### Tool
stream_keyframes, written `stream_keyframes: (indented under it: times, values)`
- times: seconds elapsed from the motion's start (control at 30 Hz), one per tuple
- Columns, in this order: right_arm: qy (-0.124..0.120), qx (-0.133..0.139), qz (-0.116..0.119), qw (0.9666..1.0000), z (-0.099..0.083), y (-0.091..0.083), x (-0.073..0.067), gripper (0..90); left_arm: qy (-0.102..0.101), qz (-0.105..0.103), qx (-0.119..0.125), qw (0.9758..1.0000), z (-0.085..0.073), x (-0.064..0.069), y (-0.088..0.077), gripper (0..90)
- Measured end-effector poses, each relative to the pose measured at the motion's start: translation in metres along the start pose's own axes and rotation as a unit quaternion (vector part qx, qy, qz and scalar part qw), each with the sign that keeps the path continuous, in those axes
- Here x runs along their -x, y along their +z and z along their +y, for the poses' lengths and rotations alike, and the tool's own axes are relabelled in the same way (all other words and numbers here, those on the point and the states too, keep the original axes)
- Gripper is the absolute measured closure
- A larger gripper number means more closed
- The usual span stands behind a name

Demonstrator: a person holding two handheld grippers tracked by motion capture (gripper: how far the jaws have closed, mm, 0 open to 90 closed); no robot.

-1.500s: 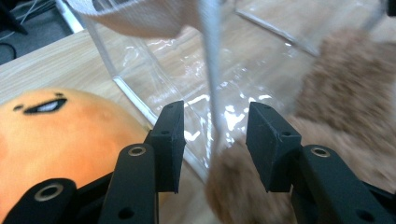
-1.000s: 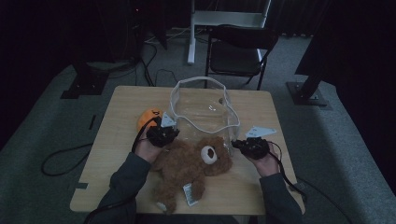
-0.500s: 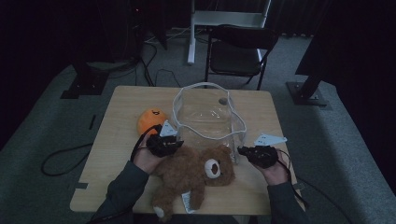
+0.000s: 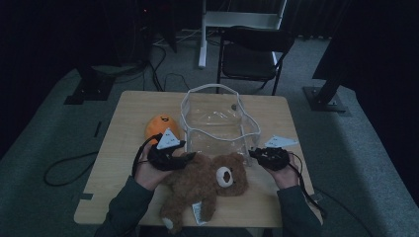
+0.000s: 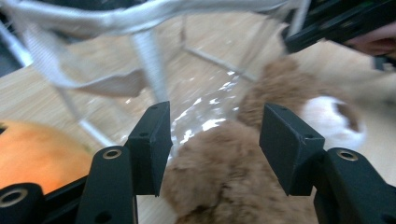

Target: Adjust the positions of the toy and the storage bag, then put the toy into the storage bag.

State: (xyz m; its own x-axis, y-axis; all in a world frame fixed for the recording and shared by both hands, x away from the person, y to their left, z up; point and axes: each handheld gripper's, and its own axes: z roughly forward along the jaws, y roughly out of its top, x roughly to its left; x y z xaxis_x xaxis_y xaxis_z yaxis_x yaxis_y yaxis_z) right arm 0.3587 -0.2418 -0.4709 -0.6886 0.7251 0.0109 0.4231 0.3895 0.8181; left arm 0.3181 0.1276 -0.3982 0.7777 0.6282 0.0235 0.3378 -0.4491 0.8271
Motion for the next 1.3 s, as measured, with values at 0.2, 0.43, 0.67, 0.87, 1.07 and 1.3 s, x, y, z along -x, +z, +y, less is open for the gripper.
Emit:
stream_keyframes:
  times: [0.2,0.43,0.67,0.87,1.07,1.3]
  values:
    - [-0.002,-0.001,0.002,1.0,0.0,0.005,0.0,48.5,0.036,-0.039,-0.004,0.9986,0.002,0.014,0.006,41.0]
    - [0.002,0.006,-0.016,0.9999,-0.001,-0.002,0.001,41.4,0.059,-0.062,-0.025,0.996,-0.001,0.02,0.021,38.2]
    - [0.019,0.021,-0.032,0.9991,-0.003,-0.02,0.007,38.7,0.066,-0.066,-0.035,0.995,-0.002,0.021,0.029,36.6]
    - [0.022,0.011,-0.026,0.9994,-0.011,-0.024,0.008,38.8,0.065,-0.065,-0.039,0.995,-0.004,0.02,0.033,35.5]
    - [0.009,-0.007,-0.006,0.9999,-0.016,-0.021,0.002,42.6,0.072,-0.067,-0.046,0.9941,-0.006,0.024,0.036,32.4]
    - [-0.008,-0.023,0.015,0.9996,-0.02,-0.015,-0.004,49.7,0.084,-0.078,-0.052,0.9921,-0.007,0.036,0.041,29.9]
